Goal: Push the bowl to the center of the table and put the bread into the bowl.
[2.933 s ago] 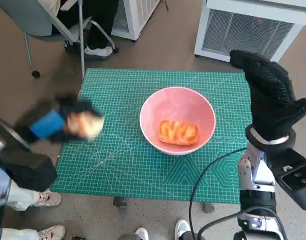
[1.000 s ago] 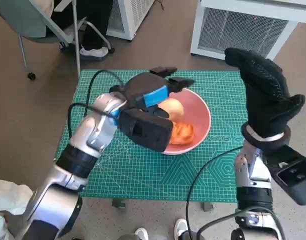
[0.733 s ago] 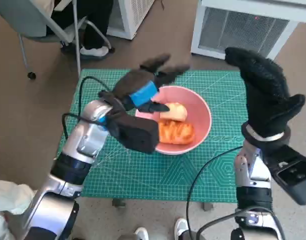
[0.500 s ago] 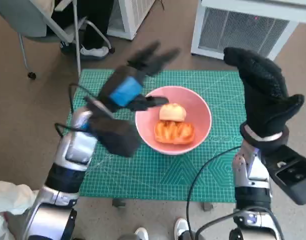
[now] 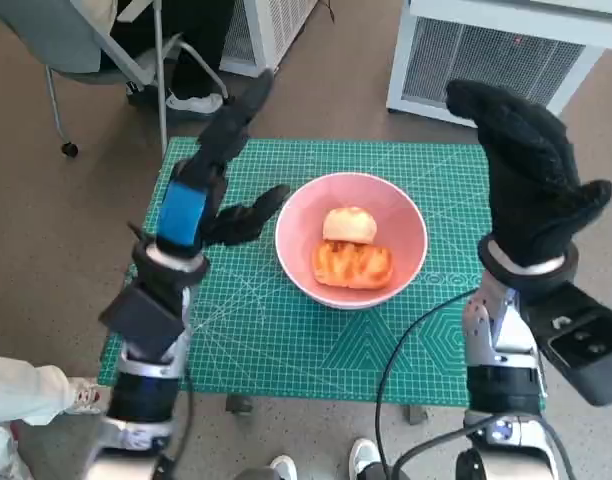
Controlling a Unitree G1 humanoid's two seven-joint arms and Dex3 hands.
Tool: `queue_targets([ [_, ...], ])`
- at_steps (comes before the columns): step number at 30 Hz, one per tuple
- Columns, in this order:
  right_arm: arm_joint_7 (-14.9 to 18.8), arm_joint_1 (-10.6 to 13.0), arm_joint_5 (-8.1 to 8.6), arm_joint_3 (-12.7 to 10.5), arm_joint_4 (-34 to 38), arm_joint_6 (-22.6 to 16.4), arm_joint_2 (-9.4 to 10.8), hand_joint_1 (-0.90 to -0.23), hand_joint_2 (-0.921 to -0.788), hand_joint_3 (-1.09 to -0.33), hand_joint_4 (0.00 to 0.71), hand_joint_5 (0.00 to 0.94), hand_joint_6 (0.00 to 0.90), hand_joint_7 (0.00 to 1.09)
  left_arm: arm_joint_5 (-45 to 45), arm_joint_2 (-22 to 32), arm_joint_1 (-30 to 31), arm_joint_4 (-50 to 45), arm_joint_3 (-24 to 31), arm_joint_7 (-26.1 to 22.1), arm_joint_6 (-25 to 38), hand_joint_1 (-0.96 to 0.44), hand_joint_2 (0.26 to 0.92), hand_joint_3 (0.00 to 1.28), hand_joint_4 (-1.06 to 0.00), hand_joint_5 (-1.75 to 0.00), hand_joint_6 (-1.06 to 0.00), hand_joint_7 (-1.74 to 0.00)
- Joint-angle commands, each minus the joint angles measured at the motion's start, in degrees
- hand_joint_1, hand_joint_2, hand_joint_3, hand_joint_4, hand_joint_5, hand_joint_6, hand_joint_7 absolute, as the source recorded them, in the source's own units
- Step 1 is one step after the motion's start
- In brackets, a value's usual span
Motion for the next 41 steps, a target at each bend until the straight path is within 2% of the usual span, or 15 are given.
queue_targets([
  [1, -1.32, -0.19, -1.88, -0.15, 1.75, -0.64, 0.20, -0.574, -0.921, -0.767, 0.003, 0.502, -0.001, 0.64, 1.76, -0.64, 1.10, 0.80, 0.47, 1.64, -5.41, -0.62, 0.921, 0.50, -0.24, -0.02, -0.35, -0.03],
  [8, -3.53, -0.34, -4.46, 0.19, 2.07, -0.38, 0.02, -0.564, -0.921, -0.809, 0.010, 0.487, -0.001, 0.63, 1.65, -1.62, 1.88, 1.93, -0.04, 1.78, -9.19, -0.64, 0.921, 0.50, -0.24, -0.01, -0.35, -0.02],
  [14, -4.51, 0.36, -5.24, 0.93, 0.62, 0.82, -0.08, -0.560, -0.921, -0.820, 0.016, 0.476, -0.001, 0.62, 1.35, -2.49, 2.44, 2.04, -0.15, 2.26, -10.53, -0.63, 0.921, 0.50, -0.23, 0.00, -0.35, -0.02],
  [27, -3.86, 0.75, -4.15, 1.51, -0.25, 2.14, 0.03, -0.572, -0.921, -0.821, 0.027, 0.461, -0.001, 0.62, -0.18, -2.69, 2.17, 2.95, 0.65, 1.74, -10.48, -0.61, 0.921, 0.49, -0.24, -0.01, -0.34, -0.01],
  [41, -3.40, 0.98, -4.29, 2.18, -0.34, 1.55, -0.13, -0.566, -0.921, -0.829, 0.025, 0.455, -0.001, 0.61, -1.77, -2.84, 2.85, 2.30, 0.42, 0.59, -9.45, -0.61, 0.921, 0.48, -0.25, 0.00, -0.35, -0.01],
])
